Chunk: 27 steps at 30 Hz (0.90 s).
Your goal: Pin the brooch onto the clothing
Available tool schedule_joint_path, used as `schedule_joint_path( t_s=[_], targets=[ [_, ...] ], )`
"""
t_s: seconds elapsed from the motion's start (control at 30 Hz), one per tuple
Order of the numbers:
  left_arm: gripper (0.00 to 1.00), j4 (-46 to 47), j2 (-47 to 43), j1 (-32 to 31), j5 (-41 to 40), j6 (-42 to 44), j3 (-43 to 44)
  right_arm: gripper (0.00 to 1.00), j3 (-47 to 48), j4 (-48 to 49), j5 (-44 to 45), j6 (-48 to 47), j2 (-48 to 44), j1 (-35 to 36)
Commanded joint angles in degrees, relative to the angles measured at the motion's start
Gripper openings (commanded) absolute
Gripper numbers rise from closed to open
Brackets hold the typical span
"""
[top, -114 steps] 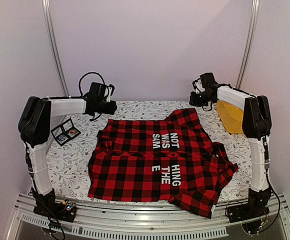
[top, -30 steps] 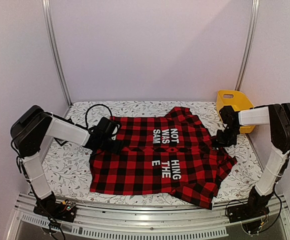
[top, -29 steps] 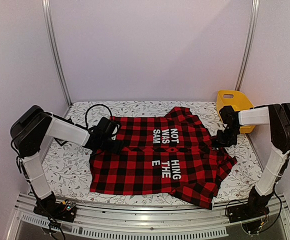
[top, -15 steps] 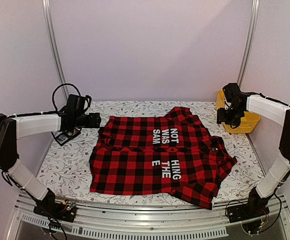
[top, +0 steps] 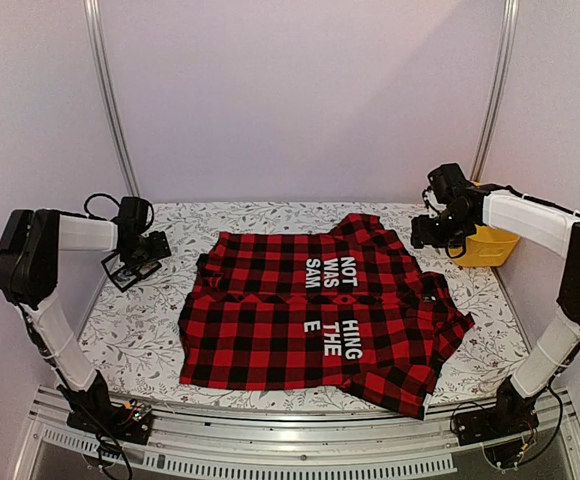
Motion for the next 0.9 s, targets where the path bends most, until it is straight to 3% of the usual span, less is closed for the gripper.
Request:
schedule_joint_path(
  t_s=[0.0, 0.6, 0.87],
  targets=[
    [0.79, 0.4, 3.0, 3.0, -3.1, -2.4, 2.4, 0.70, -1.3, 1.4, -0.7, -1.0, 0.6, -0.1],
    [0.77, -6.0, 13.6, 5.6, -1.0, -1.7, 13.1, 0.70, 0.0, 1.1, -1.9, -1.4, 2.0, 0.5],
    [0.73, -5.5, 13.2, 5.2, 0.9, -4.3, 10.8, 0.70, -0.2, 0.6, -1.1, -1.9, 1.5, 0.6]
  ],
)
